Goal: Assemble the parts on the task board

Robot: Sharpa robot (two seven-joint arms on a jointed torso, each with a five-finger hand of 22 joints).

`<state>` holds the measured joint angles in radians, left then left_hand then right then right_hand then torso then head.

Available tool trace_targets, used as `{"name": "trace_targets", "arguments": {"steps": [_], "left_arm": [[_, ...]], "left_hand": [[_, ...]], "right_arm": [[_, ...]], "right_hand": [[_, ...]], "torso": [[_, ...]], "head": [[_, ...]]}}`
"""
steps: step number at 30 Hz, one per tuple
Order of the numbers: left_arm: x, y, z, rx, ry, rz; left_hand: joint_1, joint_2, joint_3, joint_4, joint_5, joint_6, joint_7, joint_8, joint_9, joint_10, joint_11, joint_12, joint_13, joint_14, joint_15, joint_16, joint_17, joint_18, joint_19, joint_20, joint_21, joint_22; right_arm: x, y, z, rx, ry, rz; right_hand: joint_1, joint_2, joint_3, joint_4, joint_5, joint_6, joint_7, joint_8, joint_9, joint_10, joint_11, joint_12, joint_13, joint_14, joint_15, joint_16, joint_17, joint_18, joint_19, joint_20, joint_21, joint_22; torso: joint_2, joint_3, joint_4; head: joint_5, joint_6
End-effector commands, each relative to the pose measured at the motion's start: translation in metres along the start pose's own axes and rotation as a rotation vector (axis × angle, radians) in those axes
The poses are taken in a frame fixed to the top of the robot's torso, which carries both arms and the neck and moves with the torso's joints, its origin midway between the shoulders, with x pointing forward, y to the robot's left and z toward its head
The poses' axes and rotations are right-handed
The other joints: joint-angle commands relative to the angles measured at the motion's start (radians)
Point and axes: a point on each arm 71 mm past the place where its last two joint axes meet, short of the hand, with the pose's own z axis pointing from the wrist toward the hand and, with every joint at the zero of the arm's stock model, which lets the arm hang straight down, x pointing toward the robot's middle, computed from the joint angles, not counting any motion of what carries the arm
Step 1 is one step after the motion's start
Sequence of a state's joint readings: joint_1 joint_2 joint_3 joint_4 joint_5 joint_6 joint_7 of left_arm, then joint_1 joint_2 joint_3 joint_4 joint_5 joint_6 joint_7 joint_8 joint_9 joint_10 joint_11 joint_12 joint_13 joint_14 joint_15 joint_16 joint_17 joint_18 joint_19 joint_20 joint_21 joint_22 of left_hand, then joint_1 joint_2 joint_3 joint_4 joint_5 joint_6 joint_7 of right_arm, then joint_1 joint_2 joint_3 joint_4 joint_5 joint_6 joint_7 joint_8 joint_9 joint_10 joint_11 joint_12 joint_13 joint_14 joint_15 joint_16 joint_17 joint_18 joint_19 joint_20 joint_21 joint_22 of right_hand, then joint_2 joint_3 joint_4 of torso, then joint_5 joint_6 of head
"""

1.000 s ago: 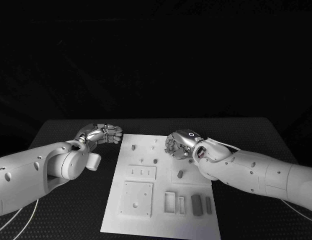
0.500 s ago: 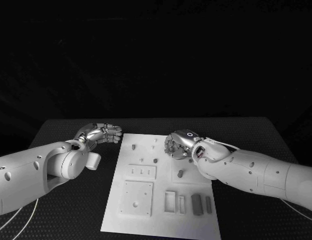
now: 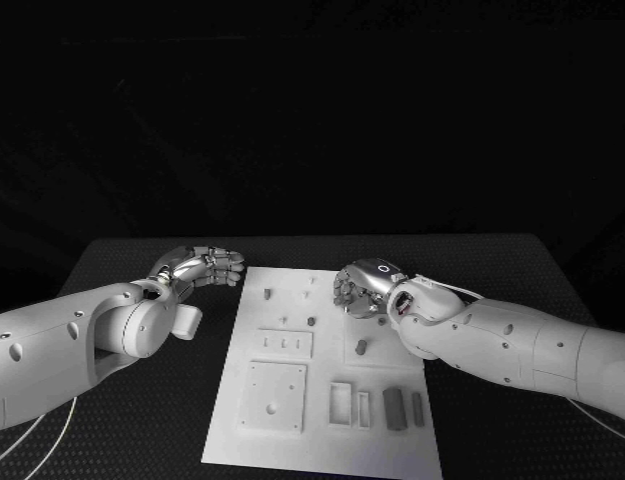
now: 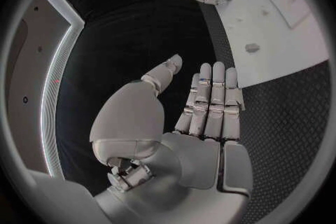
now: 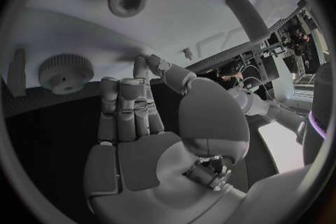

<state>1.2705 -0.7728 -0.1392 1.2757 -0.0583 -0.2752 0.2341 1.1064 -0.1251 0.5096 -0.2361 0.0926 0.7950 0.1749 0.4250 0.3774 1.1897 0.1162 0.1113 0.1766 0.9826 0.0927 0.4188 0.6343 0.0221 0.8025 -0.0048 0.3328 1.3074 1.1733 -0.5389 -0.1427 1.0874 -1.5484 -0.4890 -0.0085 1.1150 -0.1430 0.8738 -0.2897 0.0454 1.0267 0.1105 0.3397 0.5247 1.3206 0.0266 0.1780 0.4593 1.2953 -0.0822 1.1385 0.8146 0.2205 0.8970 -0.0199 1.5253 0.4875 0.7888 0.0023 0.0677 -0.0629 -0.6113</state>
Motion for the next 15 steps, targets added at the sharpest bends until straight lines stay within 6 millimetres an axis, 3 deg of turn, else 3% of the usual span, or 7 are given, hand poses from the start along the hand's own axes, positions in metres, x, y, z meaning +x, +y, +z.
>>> {"name": "trace_targets", "arguments": {"steps": [1,11,15], "left_arm": [[0.002,-0.001,0.000,0.006,0.012,0.000],[0.001,-0.001,0.000,0.005,0.011,0.001],[0.001,-0.001,0.000,0.004,0.010,0.001]], "left_hand": [[-0.010,0.000,0.000,-0.006,0.001,0.000,0.008,-0.006,0.001,-0.004,0.003,-0.004,0.001,0.005,-0.001,0.005,0.001,0.021,-0.005,-0.004,0.005,0.023],[-0.011,-0.001,0.001,-0.007,0.001,-0.004,0.009,-0.009,0.001,-0.004,0.003,-0.006,0.002,0.005,-0.001,0.005,0.002,0.021,-0.005,-0.004,0.006,0.023],[-0.011,-0.001,0.001,-0.007,0.001,-0.004,0.010,-0.009,0.002,-0.004,0.003,-0.006,0.003,0.005,-0.001,0.005,0.002,0.021,-0.005,-0.004,0.006,0.023]], "right_arm": [[0.001,-0.004,-0.002,0.029,0.008,0.053],[0.004,-0.013,-0.005,0.081,0.053,0.102],[0.005,-0.016,-0.005,0.097,0.071,0.116]], "right_hand": [[0.004,0.011,0.005,0.000,0.003,0.008,-0.002,0.005,0.005,-0.002,-0.005,0.003,0.002,0.001,-0.007,0.004,-0.002,0.041,0.005,-0.006,0.004,0.001],[0.005,0.025,0.016,0.000,0.003,-0.009,0.005,-0.007,0.002,-0.026,0.006,-0.034,-0.013,0.004,0.004,-0.006,-0.013,0.041,0.005,-0.011,0.003,0.004],[0.019,0.040,0.060,0.002,0.004,-0.026,0.012,-0.017,-0.001,-0.042,0.016,-0.059,-0.031,0.000,0.013,-0.015,-0.020,0.041,-0.001,-0.009,-0.004,0.003]], "torso": [[0.000,0.0007,-0.0006],[0.000,-0.0001,-0.0004],[0.000,-0.0002,-0.0003]], "head": [[0.000,0.001],[-0.003,0.003],[-0.004,0.003]]}}
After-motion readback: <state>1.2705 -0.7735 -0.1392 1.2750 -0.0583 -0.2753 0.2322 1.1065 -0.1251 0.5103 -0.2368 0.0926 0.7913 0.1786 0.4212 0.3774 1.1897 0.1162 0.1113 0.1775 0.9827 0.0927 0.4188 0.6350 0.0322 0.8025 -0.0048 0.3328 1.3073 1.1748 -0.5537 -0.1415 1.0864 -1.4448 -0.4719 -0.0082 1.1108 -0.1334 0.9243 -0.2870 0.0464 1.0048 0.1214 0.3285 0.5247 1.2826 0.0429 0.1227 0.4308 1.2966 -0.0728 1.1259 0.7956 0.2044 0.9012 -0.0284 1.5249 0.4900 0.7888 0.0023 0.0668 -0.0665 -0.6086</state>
